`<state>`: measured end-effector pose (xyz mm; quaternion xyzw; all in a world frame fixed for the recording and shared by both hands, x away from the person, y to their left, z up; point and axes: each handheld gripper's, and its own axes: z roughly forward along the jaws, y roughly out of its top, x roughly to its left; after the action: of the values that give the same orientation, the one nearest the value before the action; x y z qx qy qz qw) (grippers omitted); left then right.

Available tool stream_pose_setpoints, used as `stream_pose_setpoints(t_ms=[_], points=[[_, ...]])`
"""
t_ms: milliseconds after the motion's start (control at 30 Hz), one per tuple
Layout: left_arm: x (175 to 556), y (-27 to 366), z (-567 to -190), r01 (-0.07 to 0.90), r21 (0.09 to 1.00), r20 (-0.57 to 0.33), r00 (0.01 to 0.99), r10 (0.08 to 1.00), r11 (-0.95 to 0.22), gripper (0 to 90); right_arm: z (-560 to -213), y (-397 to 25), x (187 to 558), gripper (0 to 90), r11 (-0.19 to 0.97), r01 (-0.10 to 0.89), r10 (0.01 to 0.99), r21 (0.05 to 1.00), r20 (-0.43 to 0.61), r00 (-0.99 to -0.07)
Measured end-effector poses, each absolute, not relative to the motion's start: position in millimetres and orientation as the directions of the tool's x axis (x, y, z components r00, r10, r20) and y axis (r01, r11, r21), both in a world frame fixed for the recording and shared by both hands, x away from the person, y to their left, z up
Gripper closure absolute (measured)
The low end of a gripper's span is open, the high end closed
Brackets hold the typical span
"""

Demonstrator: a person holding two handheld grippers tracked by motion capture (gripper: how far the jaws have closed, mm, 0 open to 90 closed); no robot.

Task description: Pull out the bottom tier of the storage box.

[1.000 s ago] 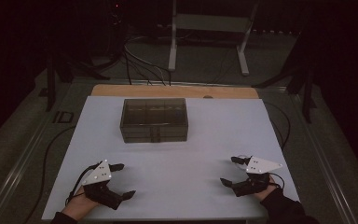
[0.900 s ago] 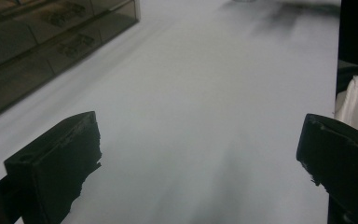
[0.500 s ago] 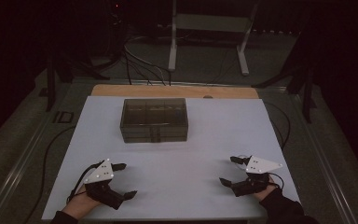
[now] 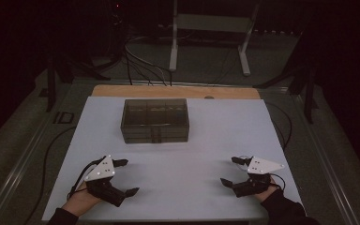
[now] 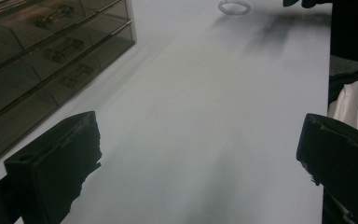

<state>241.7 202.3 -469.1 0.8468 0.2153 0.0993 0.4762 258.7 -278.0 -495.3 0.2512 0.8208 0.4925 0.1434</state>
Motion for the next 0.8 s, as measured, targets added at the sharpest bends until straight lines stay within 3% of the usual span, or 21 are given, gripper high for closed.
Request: stream_pose_setpoints(t_ms=[800], points=[[255.0, 194.6, -444.9, 0.213, 0.847, 0.023, 0.901, 0.433, -0.488, 0.0, -494.7, -277.9, 258.1, 10.6, 0.384, 0.276, 0.556, 0.881, 0.018, -0.831]])
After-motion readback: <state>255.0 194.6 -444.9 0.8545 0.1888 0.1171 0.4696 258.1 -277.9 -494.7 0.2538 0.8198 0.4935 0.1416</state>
